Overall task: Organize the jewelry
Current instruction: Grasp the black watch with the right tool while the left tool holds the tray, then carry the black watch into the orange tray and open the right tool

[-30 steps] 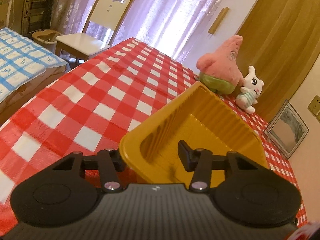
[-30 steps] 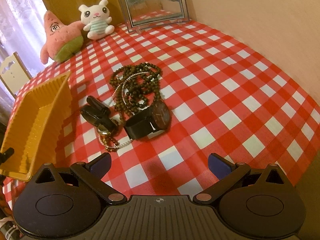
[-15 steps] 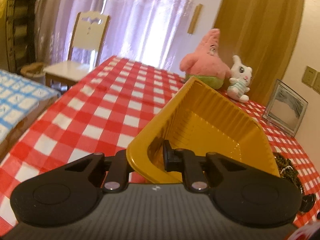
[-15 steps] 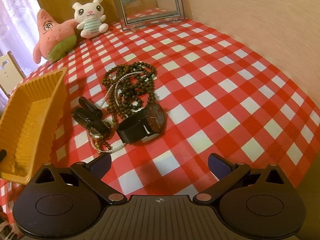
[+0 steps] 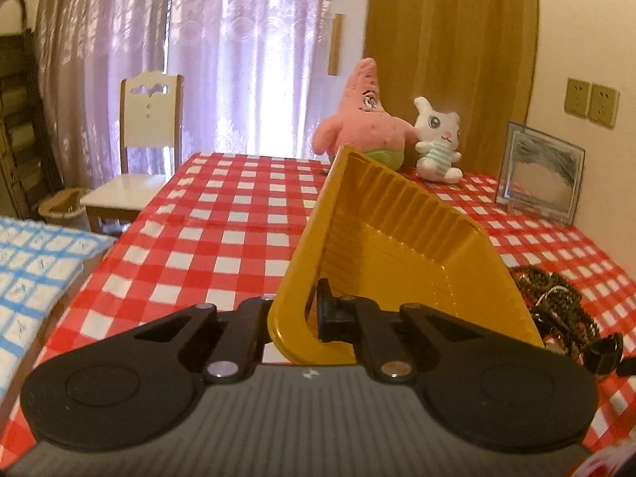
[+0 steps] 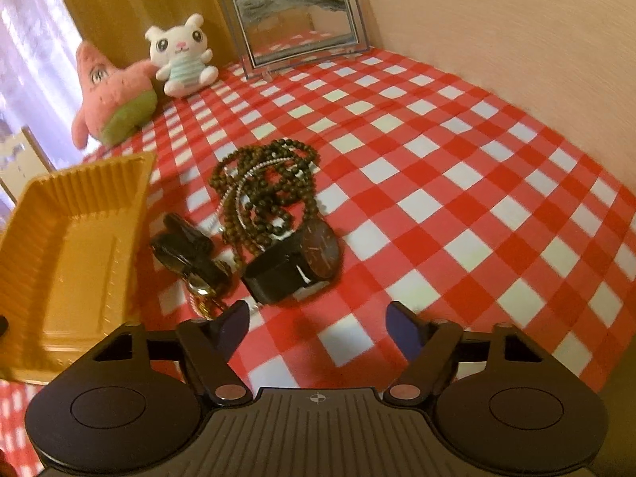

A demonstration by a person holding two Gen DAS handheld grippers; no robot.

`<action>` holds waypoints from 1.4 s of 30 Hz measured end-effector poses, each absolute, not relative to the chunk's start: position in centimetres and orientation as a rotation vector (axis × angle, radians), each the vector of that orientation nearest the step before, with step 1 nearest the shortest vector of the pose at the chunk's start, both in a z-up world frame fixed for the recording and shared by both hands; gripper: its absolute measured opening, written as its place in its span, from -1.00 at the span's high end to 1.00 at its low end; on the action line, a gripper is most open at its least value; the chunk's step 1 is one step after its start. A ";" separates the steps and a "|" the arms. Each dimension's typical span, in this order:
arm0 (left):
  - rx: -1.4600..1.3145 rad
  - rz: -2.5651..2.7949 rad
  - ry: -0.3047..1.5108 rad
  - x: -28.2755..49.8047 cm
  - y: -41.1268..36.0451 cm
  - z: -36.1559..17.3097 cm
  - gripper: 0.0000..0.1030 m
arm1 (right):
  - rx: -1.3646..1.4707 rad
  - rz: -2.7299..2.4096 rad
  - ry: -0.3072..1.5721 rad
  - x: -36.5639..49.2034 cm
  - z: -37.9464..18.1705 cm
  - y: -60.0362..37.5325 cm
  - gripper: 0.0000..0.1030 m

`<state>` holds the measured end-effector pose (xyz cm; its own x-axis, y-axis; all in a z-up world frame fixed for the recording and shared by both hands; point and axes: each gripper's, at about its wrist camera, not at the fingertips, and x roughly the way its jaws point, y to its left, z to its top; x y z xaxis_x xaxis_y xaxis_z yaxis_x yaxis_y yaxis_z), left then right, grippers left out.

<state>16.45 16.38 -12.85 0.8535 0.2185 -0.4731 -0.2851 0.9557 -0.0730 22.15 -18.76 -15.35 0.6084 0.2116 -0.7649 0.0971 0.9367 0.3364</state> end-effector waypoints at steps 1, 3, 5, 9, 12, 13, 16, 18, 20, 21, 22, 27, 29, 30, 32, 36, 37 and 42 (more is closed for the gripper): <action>-0.143 0.263 0.481 16.4 16.4 -12.7 0.87 | 0.381 0.072 0.918 22.3 -15.3 -18.9 -0.39; -0.132 0.265 0.482 16.4 16.3 -12.6 0.87 | 0.408 0.080 0.914 22.9 -15.4 -19.0 -0.37; -0.126 0.272 0.486 16.6 16.2 -12.5 0.87 | 0.427 0.075 0.909 23.6 -15.6 -19.1 -0.31; -0.121 0.281 0.495 16.8 15.9 -12.3 0.88 | 0.487 0.064 0.917 25.0 -16.2 -19.8 -0.19; -0.125 0.281 0.505 16.7 15.7 -12.1 0.88 | 0.491 0.045 0.942 26.1 -16.7 -19.9 -0.07; -0.121 0.283 0.505 16.7 15.6 -12.0 0.88 | 0.490 0.044 0.946 26.4 -16.8 -20.0 0.01; -0.123 0.289 0.510 16.6 15.3 -11.9 0.89 | 0.447 0.037 0.954 26.7 -17.2 -20.2 0.43; -0.118 0.289 0.509 16.4 15.1 -11.8 0.89 | 0.399 0.051 0.957 26.8 -17.2 -20.1 0.55; -0.114 0.288 0.511 16.4 15.1 -11.7 0.90 | 0.338 0.065 0.953 26.9 -17.1 -19.9 0.62; -0.114 0.287 0.511 16.4 15.0 -11.6 0.90 | 0.302 0.071 0.949 26.9 -17.1 -19.7 0.66; -0.114 0.288 0.510 16.4 15.0 -11.6 0.90 | 0.272 0.080 0.945 26.9 -17.1 -19.6 0.72; -0.108 0.288 0.506 16.3 14.8 -11.4 0.90 | 0.229 0.112 0.955 26.8 -17.1 -19.8 0.81; -0.112 0.289 0.506 16.3 14.8 -11.4 0.90 | 0.205 0.117 0.960 26.8 -16.9 -19.6 0.81; -0.115 0.288 0.506 16.3 14.8 -11.4 0.90 | 0.194 0.123 0.957 26.8 -16.7 -19.6 0.81; -0.116 0.287 0.511 16.3 14.9 -11.4 0.90 | 0.166 0.144 0.941 26.8 -16.0 -19.3 0.81; -0.120 0.284 0.514 16.5 15.0 -11.4 0.90 | 0.126 0.215 0.899 26.9 -14.3 -18.1 0.81; -0.119 0.283 0.514 16.5 15.1 -11.4 0.90 | 0.114 0.243 0.884 26.9 -13.7 -17.6 0.81; -0.116 0.276 0.515 16.8 15.2 -11.4 0.90 | 0.096 0.398 0.824 27.2 -11.8 -14.2 0.81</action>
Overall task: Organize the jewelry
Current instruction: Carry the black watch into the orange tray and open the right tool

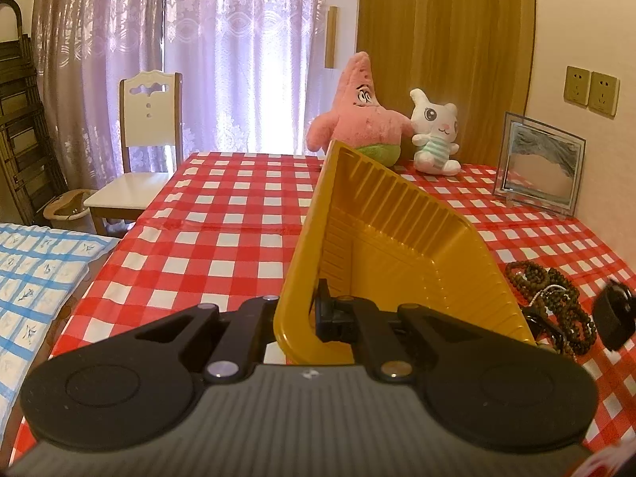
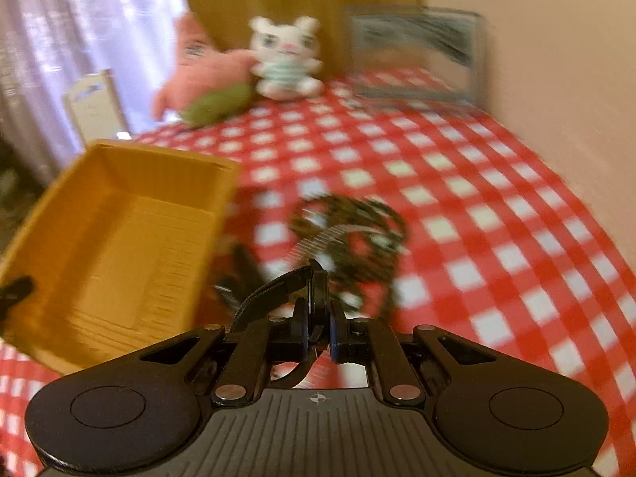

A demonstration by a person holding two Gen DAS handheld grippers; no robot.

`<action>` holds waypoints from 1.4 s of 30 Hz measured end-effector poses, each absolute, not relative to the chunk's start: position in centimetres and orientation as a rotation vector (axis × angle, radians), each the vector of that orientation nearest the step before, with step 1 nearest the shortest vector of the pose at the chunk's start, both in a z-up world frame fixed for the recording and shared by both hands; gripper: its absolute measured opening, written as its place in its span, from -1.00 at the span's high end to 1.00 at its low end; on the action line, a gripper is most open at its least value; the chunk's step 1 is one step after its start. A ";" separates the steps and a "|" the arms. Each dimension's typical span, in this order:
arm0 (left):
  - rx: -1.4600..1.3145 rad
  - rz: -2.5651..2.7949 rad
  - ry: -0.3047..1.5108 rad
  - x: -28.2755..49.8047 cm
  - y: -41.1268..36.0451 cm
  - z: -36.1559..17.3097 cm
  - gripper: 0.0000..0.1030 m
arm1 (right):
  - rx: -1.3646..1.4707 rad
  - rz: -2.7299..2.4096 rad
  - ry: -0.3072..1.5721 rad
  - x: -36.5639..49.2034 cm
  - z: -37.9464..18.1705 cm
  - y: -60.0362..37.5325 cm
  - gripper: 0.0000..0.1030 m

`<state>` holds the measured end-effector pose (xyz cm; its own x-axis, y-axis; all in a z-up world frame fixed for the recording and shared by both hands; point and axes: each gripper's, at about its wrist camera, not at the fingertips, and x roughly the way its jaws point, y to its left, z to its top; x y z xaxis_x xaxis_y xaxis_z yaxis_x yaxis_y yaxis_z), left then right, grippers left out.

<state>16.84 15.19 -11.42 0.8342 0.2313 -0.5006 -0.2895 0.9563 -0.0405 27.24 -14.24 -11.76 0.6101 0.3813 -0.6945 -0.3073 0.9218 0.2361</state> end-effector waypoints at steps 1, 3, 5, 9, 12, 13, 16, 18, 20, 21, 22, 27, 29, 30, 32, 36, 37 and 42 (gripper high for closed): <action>-0.118 0.277 0.515 16.8 15.2 -11.4 0.90 | 0.096 0.429 0.815 27.2 -11.6 -13.5 0.81; -0.122 0.274 0.519 17.0 15.3 -11.5 0.90 | 0.091 0.505 0.801 27.3 -11.3 -11.7 0.81; -0.123 0.272 0.522 17.0 15.3 -11.5 0.90 | 0.073 0.561 0.806 27.3 -11.4 -10.0 0.81; -0.124 0.266 0.531 17.2 15.6 -11.6 0.91 | 0.038 0.660 0.803 27.5 -12.2 -6.6 0.81; -0.122 0.261 0.538 17.3 15.6 -11.5 0.91 | -0.005 0.693 0.823 27.5 -13.7 -5.0 0.81; -0.120 0.259 0.539 17.3 15.7 -11.5 0.91 | -0.016 0.699 0.829 27.5 -14.1 -4.6 0.81; -0.117 0.255 0.541 17.4 15.7 -11.5 0.91 | -0.057 0.705 0.856 27.8 -15.4 -3.2 0.81; -0.115 0.255 0.540 17.4 15.8 -11.5 0.91 | -0.075 0.701 0.861 27.8 -16.0 -2.6 0.81; -0.114 0.256 0.539 17.4 15.8 -11.5 0.90 | -0.081 0.690 0.849 27.6 -16.3 -2.3 0.81; -0.113 0.262 0.541 17.5 15.8 -11.5 0.90 | -0.081 0.686 0.841 27.6 -16.3 -2.1 0.81; -0.114 0.260 0.541 17.5 15.9 -11.5 0.90 | -0.084 0.682 0.841 27.6 -16.3 -2.0 0.78; -0.114 0.260 0.543 17.6 16.1 -11.5 0.90 | 0.007 0.718 0.836 27.1 -15.4 -3.6 0.45; -0.116 0.261 0.544 17.7 16.1 -11.5 0.90 | 0.055 0.726 0.815 26.2 -14.3 -4.8 0.22; -0.118 0.260 0.543 17.7 16.1 -11.5 0.90 | 0.075 0.725 0.804 25.9 -13.9 -5.6 0.18; -0.118 0.260 0.543 17.7 16.1 -11.5 0.90 | 0.108 0.704 0.789 25.4 -13.4 -7.5 0.13; -0.120 0.265 0.545 17.7 16.2 -11.5 0.90 | 0.156 0.614 0.788 25.0 -13.3 -11.8 0.12; -0.122 0.267 0.544 17.7 16.3 -11.5 0.90 | 0.168 0.589 0.793 25.0 -13.5 -13.0 0.12; -0.126 0.280 0.544 17.8 16.4 -11.6 0.89 | 0.269 0.476 0.866 25.5 -14.9 -18.2 0.12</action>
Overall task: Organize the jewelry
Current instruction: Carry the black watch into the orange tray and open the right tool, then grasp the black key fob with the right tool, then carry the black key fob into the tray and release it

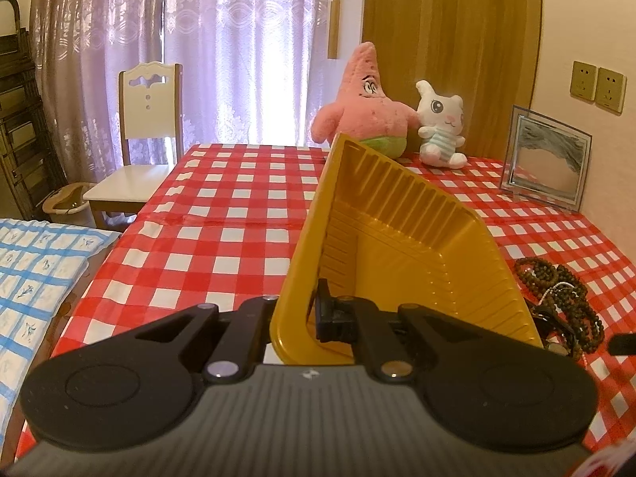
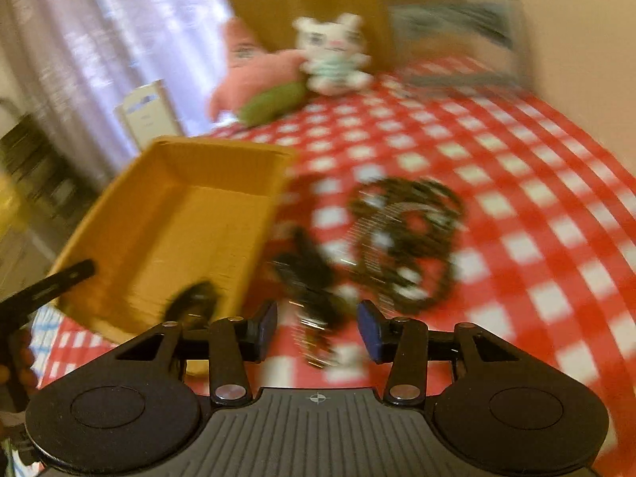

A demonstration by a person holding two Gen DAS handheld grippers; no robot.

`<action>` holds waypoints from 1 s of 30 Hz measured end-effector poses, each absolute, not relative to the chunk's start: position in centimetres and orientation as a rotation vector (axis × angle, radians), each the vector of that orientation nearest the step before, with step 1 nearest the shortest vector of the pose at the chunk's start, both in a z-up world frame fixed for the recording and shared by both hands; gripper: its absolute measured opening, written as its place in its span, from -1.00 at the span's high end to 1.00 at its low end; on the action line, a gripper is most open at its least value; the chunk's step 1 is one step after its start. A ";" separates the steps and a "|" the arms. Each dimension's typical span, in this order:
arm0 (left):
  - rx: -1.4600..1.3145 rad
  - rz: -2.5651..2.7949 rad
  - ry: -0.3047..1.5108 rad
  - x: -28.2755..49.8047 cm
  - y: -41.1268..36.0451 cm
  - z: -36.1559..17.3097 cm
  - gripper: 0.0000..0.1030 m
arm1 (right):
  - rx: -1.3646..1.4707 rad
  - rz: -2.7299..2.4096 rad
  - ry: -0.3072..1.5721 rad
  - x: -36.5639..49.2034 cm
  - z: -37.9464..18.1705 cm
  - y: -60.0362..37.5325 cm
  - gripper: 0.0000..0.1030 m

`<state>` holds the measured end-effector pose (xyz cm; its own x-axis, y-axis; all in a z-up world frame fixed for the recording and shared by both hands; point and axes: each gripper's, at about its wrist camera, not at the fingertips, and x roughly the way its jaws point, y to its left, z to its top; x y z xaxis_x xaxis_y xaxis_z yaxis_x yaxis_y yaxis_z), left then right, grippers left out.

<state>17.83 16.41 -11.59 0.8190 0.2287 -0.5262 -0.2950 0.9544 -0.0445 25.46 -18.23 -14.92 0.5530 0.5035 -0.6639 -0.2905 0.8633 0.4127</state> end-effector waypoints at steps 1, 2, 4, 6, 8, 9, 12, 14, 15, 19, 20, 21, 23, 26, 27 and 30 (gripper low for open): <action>-0.127 0.283 0.543 17.8 16.5 -11.6 0.89 | 0.287 0.471 0.870 25.4 -15.0 -19.0 0.11; -0.126 0.286 0.543 17.8 16.5 -11.6 0.89 | 0.295 0.463 0.863 25.3 -15.1 -19.7 0.09; -0.124 0.291 0.544 17.9 16.5 -11.6 0.90 | 0.263 0.451 0.845 25.1 -15.1 -20.5 0.08; -0.128 0.297 0.545 17.9 16.6 -11.6 0.90 | 0.195 0.460 0.873 25.1 -15.2 -20.3 0.07; -0.130 0.297 0.544 17.9 16.8 -11.6 0.90 | 0.131 0.487 0.893 25.2 -15.1 -19.8 0.07; -0.126 0.296 0.542 17.9 16.8 -11.6 0.90 | 0.112 0.494 0.886 25.3 -15.1 -19.4 0.07; -0.119 0.295 0.539 18.0 16.7 -11.6 0.90 | 0.096 0.542 0.866 25.9 -15.1 -18.4 0.07; -0.117 0.296 0.541 18.0 16.7 -11.5 0.90 | 0.068 0.571 0.853 26.4 -15.4 -17.3 0.08; -0.119 0.296 0.540 18.0 16.7 -11.6 0.90 | 0.049 0.588 0.850 26.6 -15.4 -16.7 0.08; -0.119 0.296 0.540 18.1 16.8 -11.5 0.89 | -0.007 0.637 0.842 27.9 -15.9 -14.6 0.08; -0.119 0.298 0.539 18.1 16.8 -11.5 0.89 | -0.022 0.640 0.844 28.2 -16.1 -14.1 0.10; -0.119 0.299 0.539 18.1 16.7 -11.5 0.89 | -0.034 0.644 0.845 28.6 -16.3 -13.6 0.12; -0.120 0.300 0.538 18.2 16.8 -11.5 0.89 | -0.056 0.655 0.845 28.8 -16.6 -12.8 0.29; -0.120 0.298 0.538 18.3 17.0 -11.5 0.89 | -0.085 0.661 0.850 29.2 -17.1 -11.8 0.41; -0.121 0.297 0.538 18.2 17.1 -11.5 0.89 | -0.096 0.656 0.851 29.3 -17.3 -11.5 0.43; -0.119 0.297 0.538 18.3 17.1 -11.4 0.89 | -0.098 0.641 0.858 29.5 -17.5 -11.3 0.60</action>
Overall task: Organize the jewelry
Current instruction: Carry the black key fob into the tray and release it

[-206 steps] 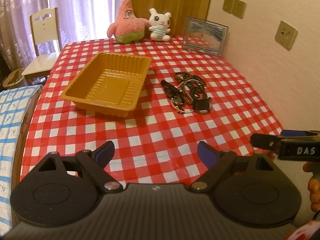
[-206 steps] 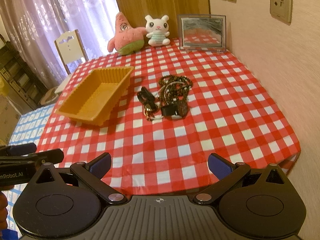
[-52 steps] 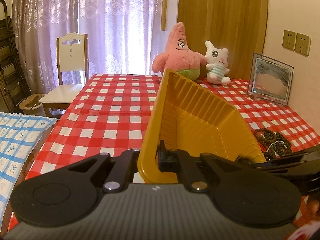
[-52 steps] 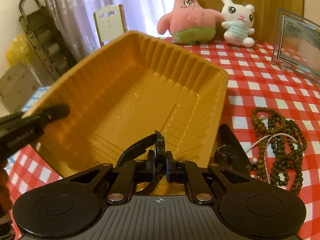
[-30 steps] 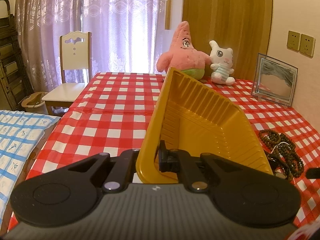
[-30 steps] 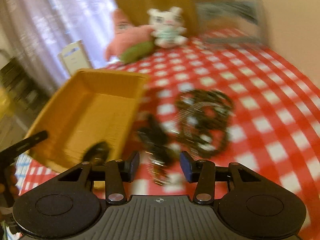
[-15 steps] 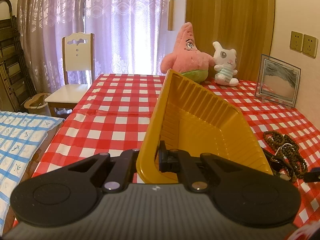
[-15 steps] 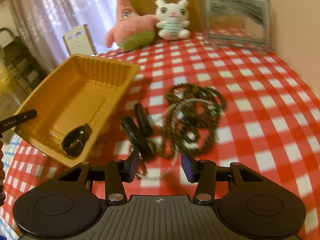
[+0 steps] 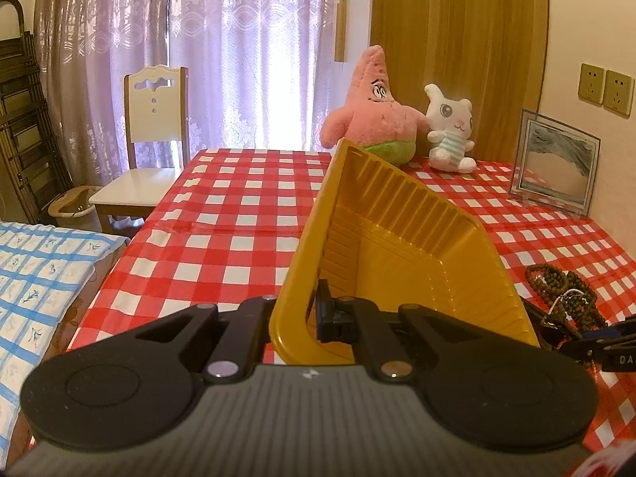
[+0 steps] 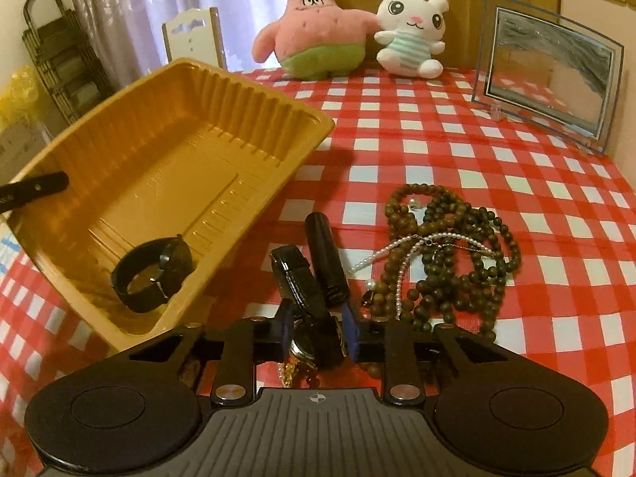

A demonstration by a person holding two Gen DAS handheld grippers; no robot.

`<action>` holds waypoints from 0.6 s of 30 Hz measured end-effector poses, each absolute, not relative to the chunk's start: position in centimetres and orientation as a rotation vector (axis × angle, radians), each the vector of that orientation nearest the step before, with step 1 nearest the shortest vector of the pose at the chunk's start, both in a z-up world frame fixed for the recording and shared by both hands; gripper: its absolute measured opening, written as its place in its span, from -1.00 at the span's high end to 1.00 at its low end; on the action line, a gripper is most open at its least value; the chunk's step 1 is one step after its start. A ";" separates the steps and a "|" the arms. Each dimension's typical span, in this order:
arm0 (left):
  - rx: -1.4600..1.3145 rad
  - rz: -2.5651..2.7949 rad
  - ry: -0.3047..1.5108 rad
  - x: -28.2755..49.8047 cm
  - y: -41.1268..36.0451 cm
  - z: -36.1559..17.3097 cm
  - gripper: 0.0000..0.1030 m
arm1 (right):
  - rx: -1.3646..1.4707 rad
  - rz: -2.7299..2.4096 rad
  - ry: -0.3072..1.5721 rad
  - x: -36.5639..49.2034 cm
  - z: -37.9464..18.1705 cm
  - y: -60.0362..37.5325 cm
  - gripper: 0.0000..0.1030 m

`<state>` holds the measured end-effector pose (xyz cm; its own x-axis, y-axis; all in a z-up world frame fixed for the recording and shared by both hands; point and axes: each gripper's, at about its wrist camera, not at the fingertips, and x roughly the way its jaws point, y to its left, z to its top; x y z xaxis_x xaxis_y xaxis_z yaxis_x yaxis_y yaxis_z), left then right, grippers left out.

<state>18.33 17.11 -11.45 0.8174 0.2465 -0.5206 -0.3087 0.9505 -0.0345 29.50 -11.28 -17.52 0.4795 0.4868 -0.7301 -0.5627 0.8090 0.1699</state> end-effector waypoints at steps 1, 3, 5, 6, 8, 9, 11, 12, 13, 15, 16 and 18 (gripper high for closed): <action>-0.121 0.297 0.538 18.3 17.1 -11.5 0.89 | -0.094 0.639 0.856 29.5 -17.5 -11.3 0.65; -0.121 0.296 0.539 18.3 17.1 -11.4 0.89 | -0.084 0.639 0.847 29.4 -17.4 -11.5 0.67; -0.121 0.295 0.539 18.4 17.1 -11.4 0.89 | -0.047 0.630 0.858 29.5 -17.3 -11.9 0.68; -0.120 0.295 0.540 18.5 17.2 -11.4 0.89 | -0.016 0.627 0.871 29.7 -17.2 -12.1 0.68; -0.123 0.296 0.539 18.4 17.2 -11.4 0.89 | 0.062 0.614 0.894 30.0 -17.0 -12.8 0.68; -0.124 0.295 0.540 18.4 17.2 -11.5 0.89 | 0.098 0.605 0.906 30.1 -16.9 -13.1 0.68; -0.122 0.294 0.539 18.4 17.2 -11.5 0.89 | 0.169 0.589 0.925 30.4 -16.6 -13.7 0.69; -0.122 0.293 0.538 18.4 17.2 -11.5 0.89 | 0.199 0.587 0.930 30.5 -16.3 -13.9 0.69; -0.122 0.291 0.537 18.5 17.2 -11.5 0.89 | 0.235 0.585 0.931 30.5 -16.0 -14.2 0.69; -0.123 0.291 0.538 18.5 17.2 -11.5 0.89 | 0.290 0.589 0.919 30.5 -15.0 -14.4 0.69; -0.124 0.292 0.538 18.6 17.3 -11.5 0.89 | 0.322 0.597 0.906 30.5 -14.4 -14.5 0.69; -0.122 0.291 0.539 18.6 17.3 -11.5 0.89 | 0.367 0.618 0.884 30.5 -13.5 -14.4 0.69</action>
